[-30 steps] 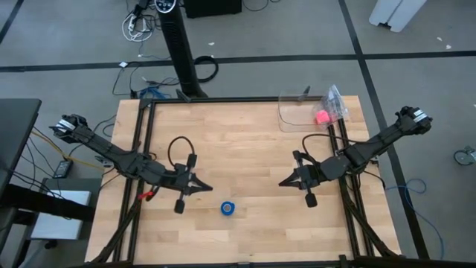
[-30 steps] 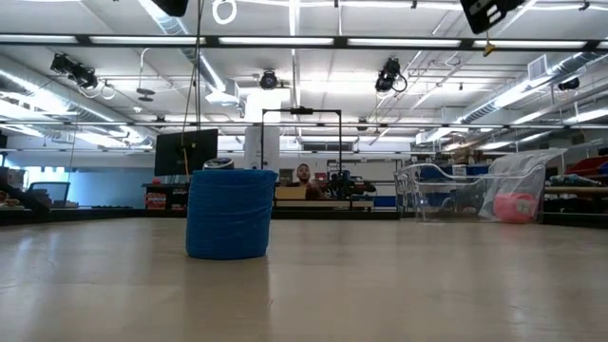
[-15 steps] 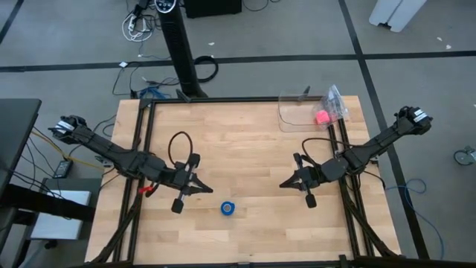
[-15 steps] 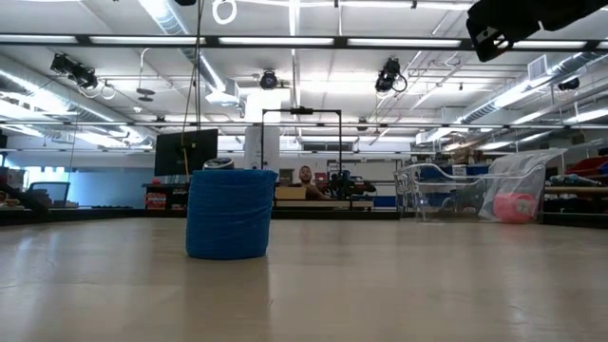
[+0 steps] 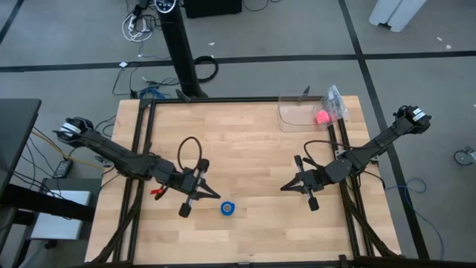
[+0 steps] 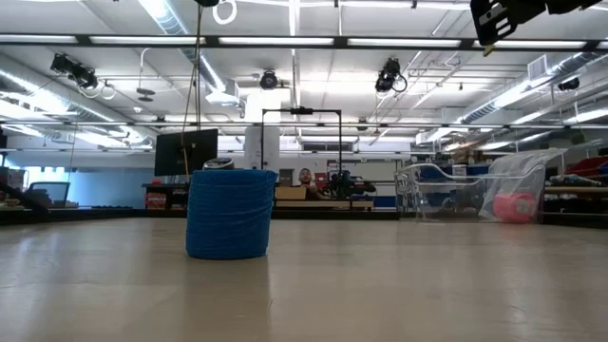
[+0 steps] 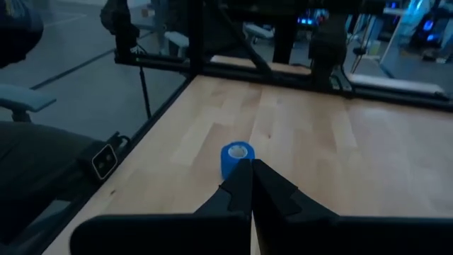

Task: Roll bandage
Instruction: Move the blue bandage to the top

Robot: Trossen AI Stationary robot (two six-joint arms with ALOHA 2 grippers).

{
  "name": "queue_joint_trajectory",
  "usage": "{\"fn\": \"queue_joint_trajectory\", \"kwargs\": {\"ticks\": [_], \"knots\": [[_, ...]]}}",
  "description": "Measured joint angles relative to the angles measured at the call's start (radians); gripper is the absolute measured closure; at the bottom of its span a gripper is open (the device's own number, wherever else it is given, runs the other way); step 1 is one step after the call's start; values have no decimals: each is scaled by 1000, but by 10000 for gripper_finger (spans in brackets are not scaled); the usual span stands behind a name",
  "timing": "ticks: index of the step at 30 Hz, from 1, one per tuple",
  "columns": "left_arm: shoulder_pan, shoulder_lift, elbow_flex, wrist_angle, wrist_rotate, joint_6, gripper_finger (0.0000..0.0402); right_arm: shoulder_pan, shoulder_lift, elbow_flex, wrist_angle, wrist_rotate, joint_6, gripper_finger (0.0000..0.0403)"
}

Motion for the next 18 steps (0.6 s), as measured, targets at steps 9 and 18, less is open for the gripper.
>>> {"fn": "queue_joint_trajectory", "kwargs": {"ticks": [9, 18], "knots": [[65, 31, -64, 166, 92, -21, 394, -2, 0, -129, 255, -59, -29, 402], [116, 31, -362, 659, 67, -100, 394, -86, 0, -240, 439, -114, -16, 402]]}}
